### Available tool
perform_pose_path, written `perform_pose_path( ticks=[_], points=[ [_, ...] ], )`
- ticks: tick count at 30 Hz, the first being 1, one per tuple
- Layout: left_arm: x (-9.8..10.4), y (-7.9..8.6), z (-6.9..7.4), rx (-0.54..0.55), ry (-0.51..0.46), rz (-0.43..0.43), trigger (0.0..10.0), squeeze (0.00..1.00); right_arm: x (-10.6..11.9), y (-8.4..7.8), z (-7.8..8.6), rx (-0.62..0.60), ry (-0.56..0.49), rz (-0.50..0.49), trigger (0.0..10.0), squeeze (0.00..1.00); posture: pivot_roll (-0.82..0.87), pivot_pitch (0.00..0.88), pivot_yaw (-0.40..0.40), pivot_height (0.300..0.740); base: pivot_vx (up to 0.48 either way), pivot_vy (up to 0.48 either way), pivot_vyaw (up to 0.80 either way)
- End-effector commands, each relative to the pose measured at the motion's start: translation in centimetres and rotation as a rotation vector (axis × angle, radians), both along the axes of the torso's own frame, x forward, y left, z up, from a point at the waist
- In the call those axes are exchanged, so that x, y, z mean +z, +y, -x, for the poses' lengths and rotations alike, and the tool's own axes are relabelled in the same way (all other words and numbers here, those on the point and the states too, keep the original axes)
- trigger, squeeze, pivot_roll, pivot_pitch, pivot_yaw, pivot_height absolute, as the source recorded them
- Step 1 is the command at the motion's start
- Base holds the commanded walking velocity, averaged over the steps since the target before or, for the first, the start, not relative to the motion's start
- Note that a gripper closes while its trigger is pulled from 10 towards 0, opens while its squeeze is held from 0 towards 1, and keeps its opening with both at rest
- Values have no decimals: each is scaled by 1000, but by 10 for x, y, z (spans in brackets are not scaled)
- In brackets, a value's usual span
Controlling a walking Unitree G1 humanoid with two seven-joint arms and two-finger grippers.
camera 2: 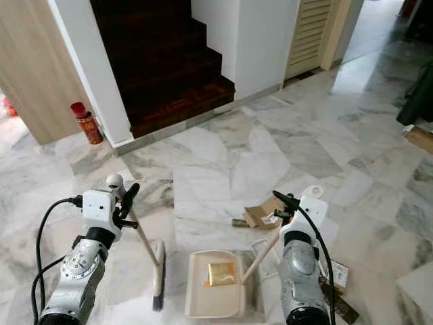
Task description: Sweep floor
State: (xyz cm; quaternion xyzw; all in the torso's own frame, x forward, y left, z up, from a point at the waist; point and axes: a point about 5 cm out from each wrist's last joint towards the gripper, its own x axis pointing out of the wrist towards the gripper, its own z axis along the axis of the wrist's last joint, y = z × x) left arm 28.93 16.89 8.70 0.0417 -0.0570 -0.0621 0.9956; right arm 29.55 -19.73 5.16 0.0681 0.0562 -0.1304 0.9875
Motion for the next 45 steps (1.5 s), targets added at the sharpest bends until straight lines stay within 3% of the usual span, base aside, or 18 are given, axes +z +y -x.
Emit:
perform_pose_path(
  ticks=[1,25,45],
  points=[
    [11,4,-2,6,-43,-14,10000,0,14,7,-8,26,-59,-18,10000,0,36,16,34,740,0,398,0],
    [12,1,-2,-3,-38,0,10000,0,17,11,-13,46,-65,-20,10000,0,46,0,28,740,0,430,0],
    [14,5,-1,12,-36,-3,10000,0,16,15,-12,46,-61,-28,10000,0,59,37,30,740,0,433,0]
  ],
)
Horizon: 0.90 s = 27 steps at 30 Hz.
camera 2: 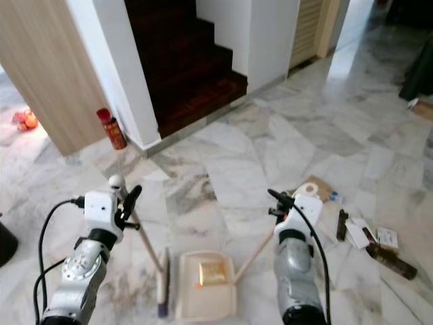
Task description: Sweep floor
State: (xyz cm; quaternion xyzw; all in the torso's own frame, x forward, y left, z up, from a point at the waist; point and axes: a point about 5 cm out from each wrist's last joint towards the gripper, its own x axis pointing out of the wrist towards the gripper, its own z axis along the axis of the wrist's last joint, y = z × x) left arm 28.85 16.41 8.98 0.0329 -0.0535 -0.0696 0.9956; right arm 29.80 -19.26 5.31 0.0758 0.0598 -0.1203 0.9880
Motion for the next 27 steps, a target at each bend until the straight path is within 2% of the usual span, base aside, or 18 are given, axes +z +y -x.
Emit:
perform_pose_path(
  ticks=[1,27],
  points=[
    [11,10,-2,28,-45,-19,10000,0,15,11,-9,26,-65,-11,10000,0,58,39,30,740,0,435,0],
    [12,10,-1,31,-42,-18,10000,0,15,12,-10,32,-64,-11,10000,0,57,37,28,740,0,432,0]
  ],
)
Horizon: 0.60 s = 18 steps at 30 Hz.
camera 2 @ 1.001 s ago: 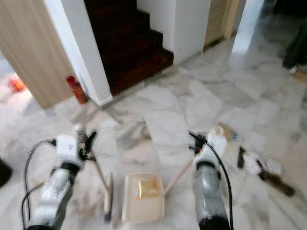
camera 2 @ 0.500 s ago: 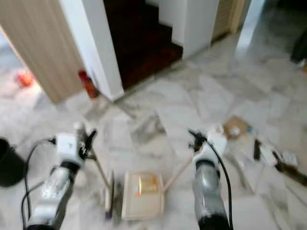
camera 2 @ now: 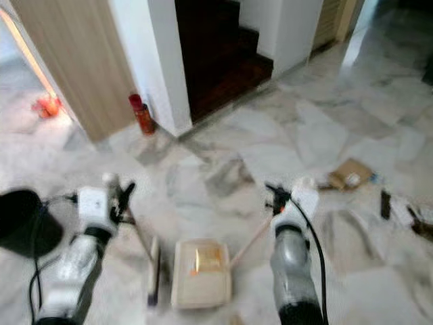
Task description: Sweep floor
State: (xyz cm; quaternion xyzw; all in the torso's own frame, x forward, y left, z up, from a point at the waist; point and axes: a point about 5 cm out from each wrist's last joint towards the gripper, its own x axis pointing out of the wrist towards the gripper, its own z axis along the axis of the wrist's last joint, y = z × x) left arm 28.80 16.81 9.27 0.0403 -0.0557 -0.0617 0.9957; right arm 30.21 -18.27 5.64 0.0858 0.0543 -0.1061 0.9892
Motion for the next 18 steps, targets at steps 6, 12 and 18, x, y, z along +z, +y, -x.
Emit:
perform_pose_path(
  ticks=[6,12,18],
  points=[
    [9,6,-2,11,-36,-5,10000,0,13,2,-7,7,-53,9,10000,0,51,31,32,740,0,428,0],
    [9,5,-3,1,-35,-8,10000,0,12,4,-6,13,-53,10,10000,0,48,23,39,740,0,428,0],
    [10,5,-3,-6,-35,-9,10000,0,11,7,-6,23,-50,17,10000,0,52,20,41,740,0,428,0]
  ],
)
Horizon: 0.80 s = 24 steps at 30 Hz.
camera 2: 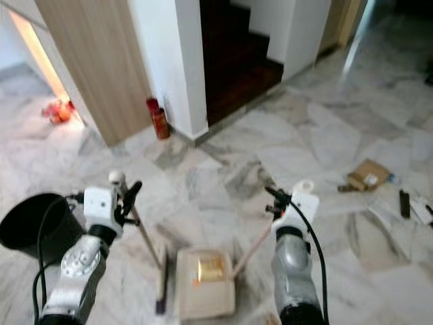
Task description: Sweep floor
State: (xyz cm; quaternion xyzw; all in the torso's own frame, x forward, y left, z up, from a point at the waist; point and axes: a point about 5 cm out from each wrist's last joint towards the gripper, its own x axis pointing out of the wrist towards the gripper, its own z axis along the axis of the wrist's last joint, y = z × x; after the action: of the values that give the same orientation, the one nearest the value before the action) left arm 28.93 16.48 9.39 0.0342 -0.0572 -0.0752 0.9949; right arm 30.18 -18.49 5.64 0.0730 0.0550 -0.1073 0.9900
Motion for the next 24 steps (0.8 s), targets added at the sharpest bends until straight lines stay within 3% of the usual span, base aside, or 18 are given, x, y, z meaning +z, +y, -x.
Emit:
perform_pose_path(
  ticks=[1,21,24],
  points=[
    [9,8,-2,22,-34,-20,10000,0,11,10,-7,25,-54,-9,10000,0,52,22,41,740,0,428,0],
    [9,9,-2,35,-31,-23,10000,0,11,16,-7,47,-55,-9,10000,0,65,39,35,740,0,411,0],
    [9,10,-2,37,-37,-31,10000,0,12,16,-8,52,-57,-7,10000,0,67,43,34,740,0,0,0]
  ],
)
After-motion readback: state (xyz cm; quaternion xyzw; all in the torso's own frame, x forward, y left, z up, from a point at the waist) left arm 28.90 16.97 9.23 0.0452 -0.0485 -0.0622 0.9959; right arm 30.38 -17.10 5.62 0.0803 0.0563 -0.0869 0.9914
